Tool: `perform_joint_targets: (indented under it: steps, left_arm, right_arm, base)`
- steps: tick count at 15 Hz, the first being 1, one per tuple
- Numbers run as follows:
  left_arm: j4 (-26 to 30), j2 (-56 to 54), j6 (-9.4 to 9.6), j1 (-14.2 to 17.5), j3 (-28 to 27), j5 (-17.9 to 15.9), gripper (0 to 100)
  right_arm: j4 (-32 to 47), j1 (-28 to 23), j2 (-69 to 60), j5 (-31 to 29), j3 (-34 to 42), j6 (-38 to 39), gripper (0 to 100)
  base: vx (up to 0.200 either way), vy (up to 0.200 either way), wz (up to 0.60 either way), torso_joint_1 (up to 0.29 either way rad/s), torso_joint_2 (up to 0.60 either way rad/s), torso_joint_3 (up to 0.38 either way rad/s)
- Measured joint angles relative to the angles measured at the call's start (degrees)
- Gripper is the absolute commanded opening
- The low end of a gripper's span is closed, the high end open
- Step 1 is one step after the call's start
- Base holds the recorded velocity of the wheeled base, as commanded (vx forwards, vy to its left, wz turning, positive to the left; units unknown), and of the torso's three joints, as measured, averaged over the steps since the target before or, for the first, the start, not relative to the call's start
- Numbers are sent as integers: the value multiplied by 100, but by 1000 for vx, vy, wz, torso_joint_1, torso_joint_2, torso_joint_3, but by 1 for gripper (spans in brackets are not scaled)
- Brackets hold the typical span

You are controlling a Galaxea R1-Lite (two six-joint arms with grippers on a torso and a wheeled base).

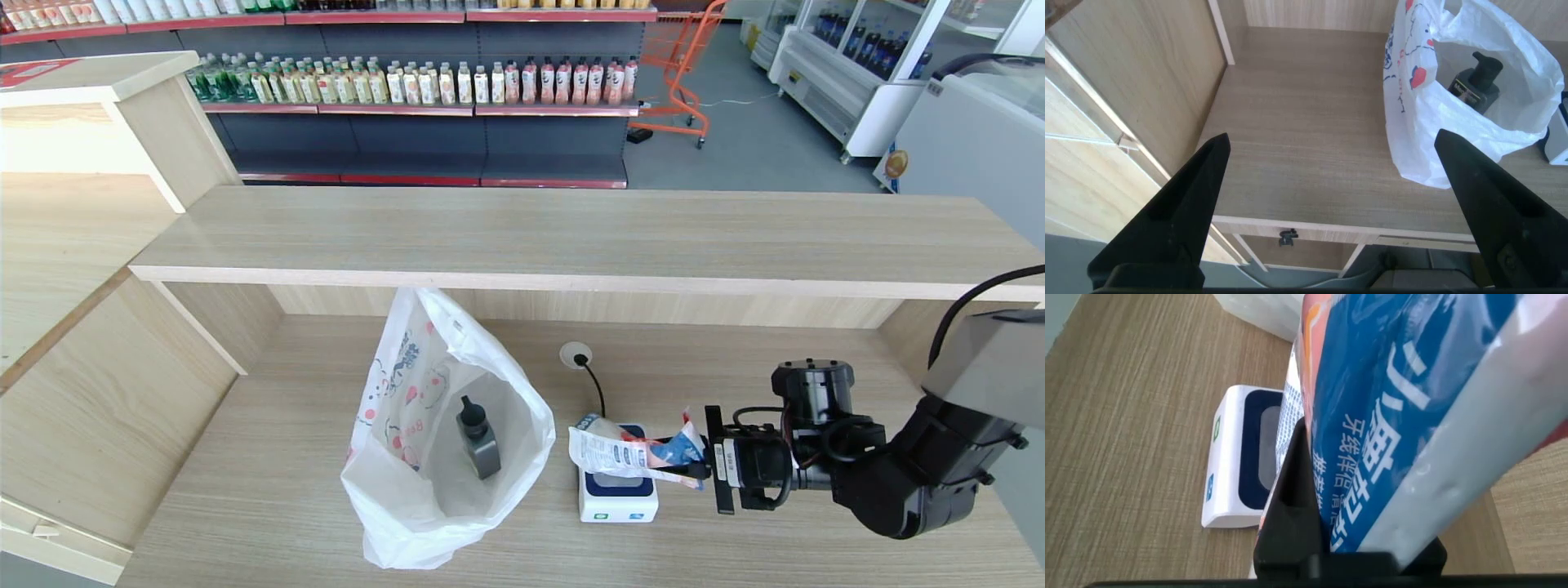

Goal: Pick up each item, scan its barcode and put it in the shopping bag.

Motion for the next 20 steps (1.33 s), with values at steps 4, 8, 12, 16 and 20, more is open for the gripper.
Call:
perform_joint_targets:
  steps: [4,8,12,16,20]
  left_arm:
    - [0,0,2,0,0,0,100]
    - [0,0,2,0,0,0,100]
    - [0,0,2,0,0,-2,100]
    - [0,0,0,0,0,0,100]
    - [0,0,2,0,0,-2,100]
  right_arm:
    - [-69,9,44,-2,5,17,0]
    - [-52,-107,-424,-16,40,996,0]
    - [-22,-193,-1810,-77,300,2719,0]
    - [413,150,-3493,-2534,706,6075,0]
    - [2928,1103,-4610,-4436,369,8764,0]
  base:
    - [0,0,0,0,0,0]
    - [0,0,0,0,0,0]
    - [0,0,0,0,0,0]
    - [0,0,0,0,0,0]
    - [0,0,0,0,0,0]
